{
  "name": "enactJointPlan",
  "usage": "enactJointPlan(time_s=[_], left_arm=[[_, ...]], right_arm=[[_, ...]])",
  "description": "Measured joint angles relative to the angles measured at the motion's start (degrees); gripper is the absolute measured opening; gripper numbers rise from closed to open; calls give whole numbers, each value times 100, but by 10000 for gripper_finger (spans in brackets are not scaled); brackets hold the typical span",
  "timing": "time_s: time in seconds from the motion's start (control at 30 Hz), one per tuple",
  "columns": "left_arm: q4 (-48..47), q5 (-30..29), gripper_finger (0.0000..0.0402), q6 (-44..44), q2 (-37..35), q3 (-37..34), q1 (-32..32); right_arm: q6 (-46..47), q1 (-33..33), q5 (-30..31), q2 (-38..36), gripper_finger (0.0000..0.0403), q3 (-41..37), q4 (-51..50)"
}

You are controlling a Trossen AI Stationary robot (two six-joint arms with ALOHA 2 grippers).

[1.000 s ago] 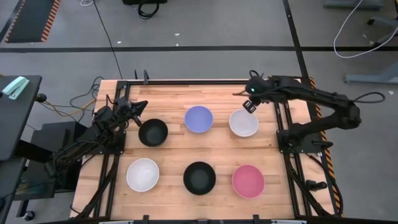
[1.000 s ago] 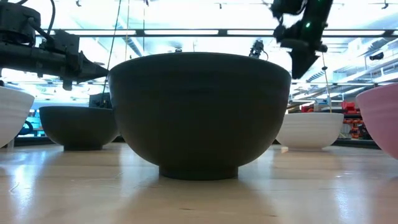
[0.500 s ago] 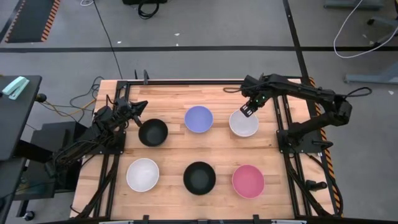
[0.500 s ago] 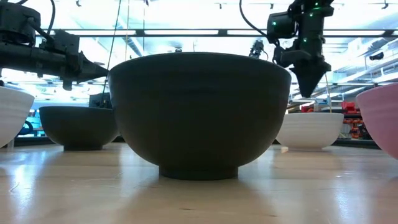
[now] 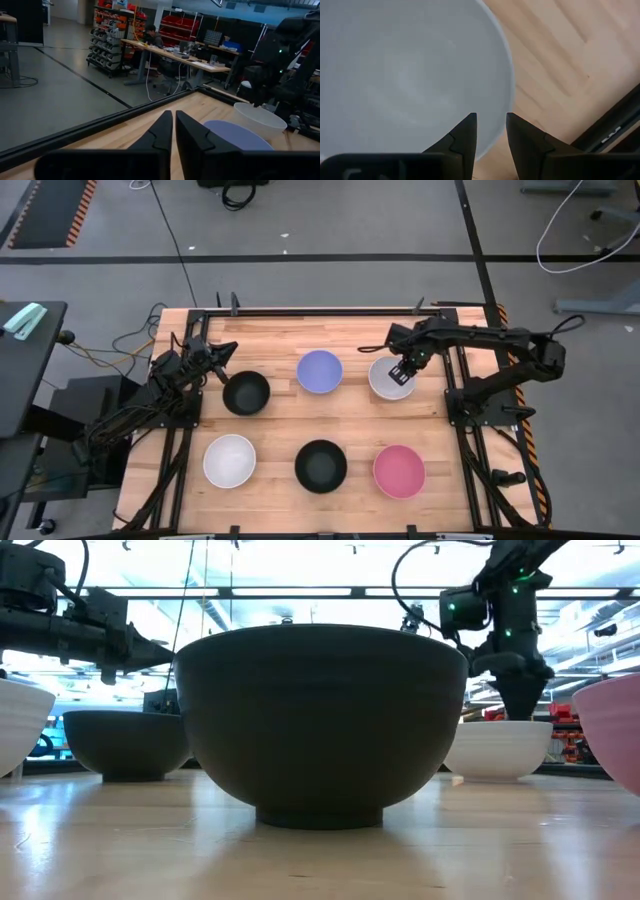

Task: Nest bowls inside each other
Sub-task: Stack the top white bowl on top of the purple bowl

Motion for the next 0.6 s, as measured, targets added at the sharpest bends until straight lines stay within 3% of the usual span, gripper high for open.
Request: enactJointPlan(time_s=[0.37, 0.6], left_arm=[[0, 0, 33, 2, 0, -2, 0], [1, 0, 33, 0, -1, -1, 0]], right_arm=[[-105, -292, 20, 64, 113, -168, 374], [-178, -276, 0, 503, 113, -168, 651]])
